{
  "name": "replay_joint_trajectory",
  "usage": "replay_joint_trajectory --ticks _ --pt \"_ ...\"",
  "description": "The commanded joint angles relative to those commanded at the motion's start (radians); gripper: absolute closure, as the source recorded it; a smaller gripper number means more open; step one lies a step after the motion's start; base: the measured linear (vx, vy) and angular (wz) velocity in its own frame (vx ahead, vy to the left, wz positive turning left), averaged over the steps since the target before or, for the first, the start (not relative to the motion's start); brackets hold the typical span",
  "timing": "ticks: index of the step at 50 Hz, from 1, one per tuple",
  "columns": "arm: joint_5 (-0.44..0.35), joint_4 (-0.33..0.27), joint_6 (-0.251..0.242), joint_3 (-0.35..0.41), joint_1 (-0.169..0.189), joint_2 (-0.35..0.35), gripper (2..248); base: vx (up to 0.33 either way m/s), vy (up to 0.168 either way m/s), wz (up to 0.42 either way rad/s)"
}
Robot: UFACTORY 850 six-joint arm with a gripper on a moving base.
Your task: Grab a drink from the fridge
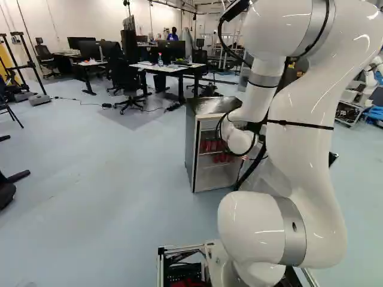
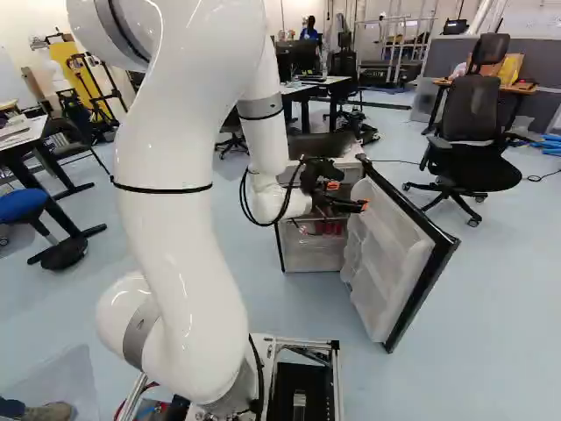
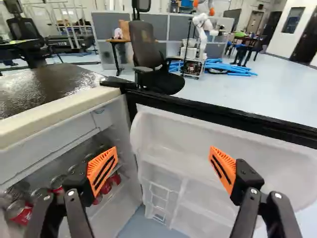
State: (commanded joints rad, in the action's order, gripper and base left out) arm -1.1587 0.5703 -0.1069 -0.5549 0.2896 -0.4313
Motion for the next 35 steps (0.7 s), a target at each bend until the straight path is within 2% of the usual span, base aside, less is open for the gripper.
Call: replay_joint_trajectory --ticks 35 --pt "0.093 -0.368 0.0 -0.077 0.034 -0.124 3 0.0 0.0 0.0"
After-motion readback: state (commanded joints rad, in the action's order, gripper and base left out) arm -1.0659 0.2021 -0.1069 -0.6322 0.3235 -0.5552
